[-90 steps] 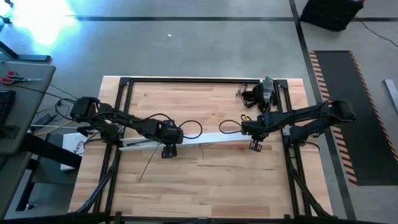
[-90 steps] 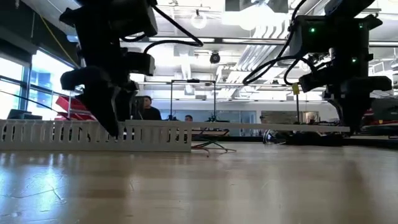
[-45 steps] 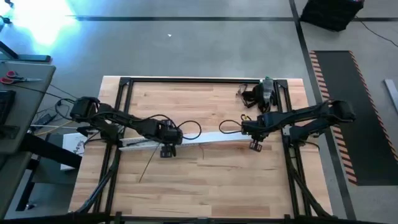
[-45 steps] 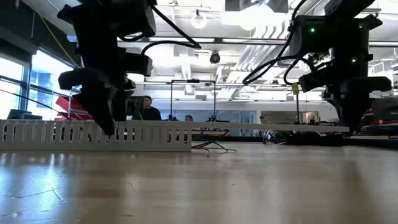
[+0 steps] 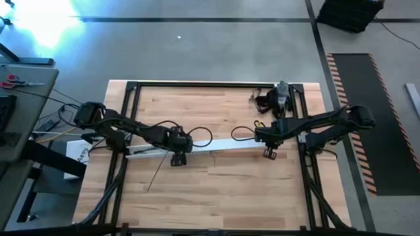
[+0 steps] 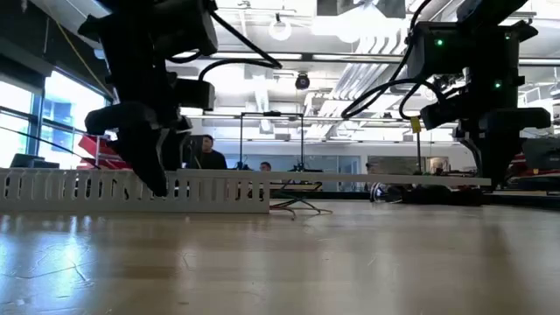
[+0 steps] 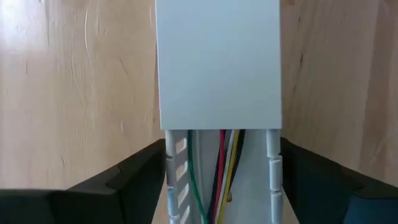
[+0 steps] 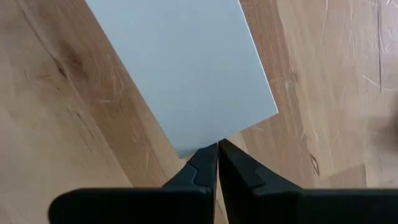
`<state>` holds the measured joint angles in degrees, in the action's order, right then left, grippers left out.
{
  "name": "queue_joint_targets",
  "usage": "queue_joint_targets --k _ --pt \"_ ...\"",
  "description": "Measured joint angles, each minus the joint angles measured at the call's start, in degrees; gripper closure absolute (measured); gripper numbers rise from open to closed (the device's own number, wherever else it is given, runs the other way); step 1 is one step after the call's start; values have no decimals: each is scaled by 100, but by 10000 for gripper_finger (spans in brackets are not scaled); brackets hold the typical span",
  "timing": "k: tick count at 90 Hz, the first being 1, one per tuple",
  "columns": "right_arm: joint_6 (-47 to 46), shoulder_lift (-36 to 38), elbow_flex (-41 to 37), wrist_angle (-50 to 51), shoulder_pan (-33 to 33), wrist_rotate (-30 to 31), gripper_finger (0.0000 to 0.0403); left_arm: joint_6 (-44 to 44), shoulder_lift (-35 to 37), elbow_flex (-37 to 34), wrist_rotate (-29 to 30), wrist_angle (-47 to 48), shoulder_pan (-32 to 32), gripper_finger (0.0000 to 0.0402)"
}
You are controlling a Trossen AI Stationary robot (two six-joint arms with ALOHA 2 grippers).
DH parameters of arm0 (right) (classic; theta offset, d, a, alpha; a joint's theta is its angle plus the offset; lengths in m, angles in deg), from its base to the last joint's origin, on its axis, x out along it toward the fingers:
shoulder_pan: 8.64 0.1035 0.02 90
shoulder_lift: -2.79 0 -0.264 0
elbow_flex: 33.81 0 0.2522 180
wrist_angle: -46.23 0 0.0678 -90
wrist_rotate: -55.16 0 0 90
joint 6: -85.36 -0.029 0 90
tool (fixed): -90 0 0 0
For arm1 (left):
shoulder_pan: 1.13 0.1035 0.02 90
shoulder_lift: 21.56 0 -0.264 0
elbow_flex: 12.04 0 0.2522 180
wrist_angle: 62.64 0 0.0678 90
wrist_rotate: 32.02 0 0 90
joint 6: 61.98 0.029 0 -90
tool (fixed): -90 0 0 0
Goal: Ziptie cables
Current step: Close the white cable duct
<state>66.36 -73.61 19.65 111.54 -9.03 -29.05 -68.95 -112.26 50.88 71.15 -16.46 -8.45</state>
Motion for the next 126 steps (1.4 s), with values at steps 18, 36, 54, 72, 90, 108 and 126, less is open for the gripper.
queue_joint_targets --k 18,36,54,72,90,108,126 --pt "0 0 2 -85 2 17 403 4 0 -4 -4 28 0 153" --pt "27 0 2 -157 0 19 403 8 0 -4 -4 66 0 166" --pt "382 -2 -6 -330 0 25 403 -2 1 -6 87 70 2 165" --pt "590 -4 -13 -414 -1 247 403 3 2 -6 78 81 7 165" --pt "556 -4 -13 -437 0 320 403 188 0 194 -42 389 7 165" --pt "538 -4 -13 -481 -2 369 403 236 0 298 -56 623 7 165" --pt "536 -4 -13 -509 0 367 403 237 0 298 -61 605 7 165"
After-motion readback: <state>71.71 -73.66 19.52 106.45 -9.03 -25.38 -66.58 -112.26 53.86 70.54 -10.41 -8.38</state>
